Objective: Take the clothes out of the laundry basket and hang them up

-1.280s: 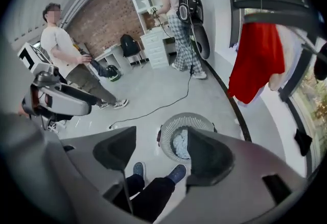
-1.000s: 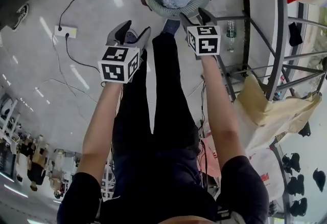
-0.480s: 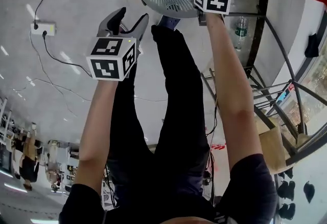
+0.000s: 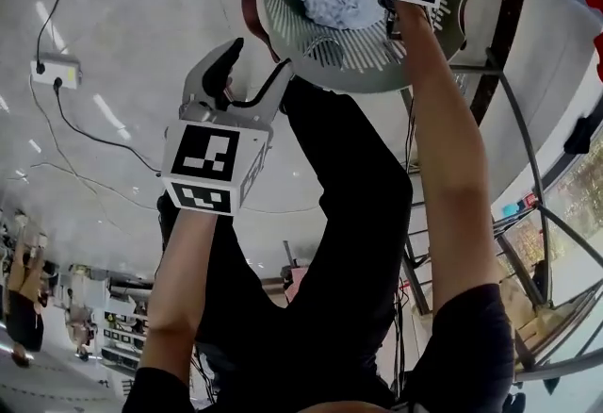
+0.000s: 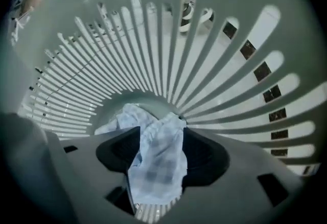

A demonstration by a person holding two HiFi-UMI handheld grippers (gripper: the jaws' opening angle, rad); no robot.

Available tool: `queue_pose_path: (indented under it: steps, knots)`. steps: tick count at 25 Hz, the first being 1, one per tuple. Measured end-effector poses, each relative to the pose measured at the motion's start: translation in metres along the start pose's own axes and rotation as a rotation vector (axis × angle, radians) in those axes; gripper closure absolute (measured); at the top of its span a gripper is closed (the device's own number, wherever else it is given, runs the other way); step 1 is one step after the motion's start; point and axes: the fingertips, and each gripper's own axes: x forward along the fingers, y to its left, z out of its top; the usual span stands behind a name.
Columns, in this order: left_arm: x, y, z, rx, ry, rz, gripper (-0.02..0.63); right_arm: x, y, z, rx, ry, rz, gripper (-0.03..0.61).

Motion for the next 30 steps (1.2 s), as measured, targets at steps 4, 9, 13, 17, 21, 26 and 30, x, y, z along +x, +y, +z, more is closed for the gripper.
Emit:
queue_pose_path:
  steps: [4,9,13,17,21,26,30]
  knots:
    - [0.005,0.016,0.012,-0.047,-0.04,-0.002,0.356,0.026,-0.016,-0.012,0.12,0.082,-0.043,0.475]
    - [-0.006,0.024,0.004,-0.126,-0.033,0.023,0.356,-0.013,-0.009,-0.012,0.133,-0.005,-0.045,0.563]
    - [-0.025,0.007,-0.004,-0.133,0.007,0.015,0.356,-0.076,0.001,-0.013,0.123,-0.13,-0.006,0.563]
    - [-0.05,-0.017,0.003,-0.123,0.031,-0.02,0.356,-0.141,0.007,-0.033,0.202,-0.186,0.024,0.565]
    - [-0.077,-0.049,0.026,-0.095,0.043,-0.06,0.356,-0.209,0.017,-0.05,0.256,-0.245,0.044,0.565]
    - [-0.102,-0.082,0.062,-0.061,0.047,-0.079,0.356,-0.311,0.034,-0.046,0.27,-0.349,0.069,0.565]
    - [-0.119,-0.114,0.095,-0.035,0.028,-0.14,0.356,-0.393,0.062,-0.027,0.235,-0.445,0.098,0.565]
